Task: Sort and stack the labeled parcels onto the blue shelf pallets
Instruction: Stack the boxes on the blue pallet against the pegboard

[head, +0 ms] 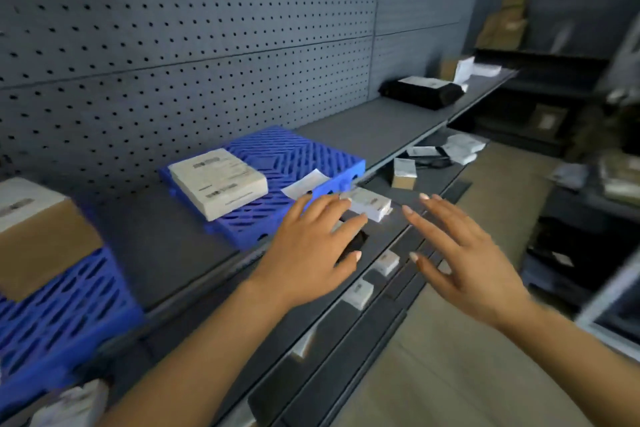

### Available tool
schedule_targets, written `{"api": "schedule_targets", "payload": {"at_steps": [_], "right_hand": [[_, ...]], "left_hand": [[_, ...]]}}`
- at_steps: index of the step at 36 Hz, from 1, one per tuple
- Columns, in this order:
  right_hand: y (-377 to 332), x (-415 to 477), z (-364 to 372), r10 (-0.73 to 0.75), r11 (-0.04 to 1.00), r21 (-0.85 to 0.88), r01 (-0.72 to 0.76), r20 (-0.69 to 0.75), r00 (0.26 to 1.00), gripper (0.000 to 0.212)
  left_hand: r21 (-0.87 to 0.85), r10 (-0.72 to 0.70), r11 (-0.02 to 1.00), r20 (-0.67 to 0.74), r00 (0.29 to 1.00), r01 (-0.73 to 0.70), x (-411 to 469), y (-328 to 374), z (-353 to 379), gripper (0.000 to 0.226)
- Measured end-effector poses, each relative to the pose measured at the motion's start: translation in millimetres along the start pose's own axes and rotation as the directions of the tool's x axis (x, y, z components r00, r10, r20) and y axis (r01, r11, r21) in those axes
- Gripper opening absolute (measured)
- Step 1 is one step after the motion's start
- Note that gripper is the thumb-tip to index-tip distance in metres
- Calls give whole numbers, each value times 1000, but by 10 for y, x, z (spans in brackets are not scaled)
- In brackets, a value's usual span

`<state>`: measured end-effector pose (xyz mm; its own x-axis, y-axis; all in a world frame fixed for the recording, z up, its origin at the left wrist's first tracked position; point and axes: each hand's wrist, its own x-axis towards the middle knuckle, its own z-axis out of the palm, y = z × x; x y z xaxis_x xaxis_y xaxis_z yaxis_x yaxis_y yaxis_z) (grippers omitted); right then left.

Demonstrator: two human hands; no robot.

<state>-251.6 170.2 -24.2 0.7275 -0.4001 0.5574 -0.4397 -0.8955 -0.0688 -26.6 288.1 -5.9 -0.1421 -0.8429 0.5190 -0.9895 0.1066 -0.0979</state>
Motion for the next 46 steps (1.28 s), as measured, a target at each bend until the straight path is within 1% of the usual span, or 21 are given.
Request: {"api": "schedule_targets", "payload": {"at_steps": [4, 11, 19, 25, 30, 32, 39, 46], "right_hand": [[651, -108, -63, 43, 998, -44, -42, 8, 999, 56], [1724, -256, -16, 134, 989, -65, -131, 48, 990, 56], [2780, -244, 95, 279, 958, -94, -272, 74, 957, 56], [3570, -126, 204, 402, 910, -150, -387, 82, 912, 57], [4231, -7, 328, 465, 872, -218, -439, 87, 881, 56], [4488, 45, 377, 483, 860, -241, -449, 103, 870, 55], [5526, 283, 598, 562, 815, -254, -521, 124, 818, 58], [6434, 493, 785, 594, 796, -256, -549, 154, 790, 59]], "left_hand": [[-69, 22, 997, -11, 1000, -23, 489, 288, 447, 47], [-137, 30, 990, 62, 998, -21, 1342, 734, 1147, 49], [-216, 50, 976, 89, 995, -30, 2311, 1047, 1903, 51], [-248, 87, 967, 119, 989, -55, 3119, 1138, 2529, 53], [-338, 101, 939, 80, 992, -68, 3814, 1154, 3084, 50], [-350, 120, 932, 63, 991, -90, 4075, 1154, 3275, 49], [-337, 170, 931, 62, 983, -140, 5087, 1107, 3968, 49], [-323, 198, 934, 112, 974, -152, 5834, 1147, 4594, 48]]}}
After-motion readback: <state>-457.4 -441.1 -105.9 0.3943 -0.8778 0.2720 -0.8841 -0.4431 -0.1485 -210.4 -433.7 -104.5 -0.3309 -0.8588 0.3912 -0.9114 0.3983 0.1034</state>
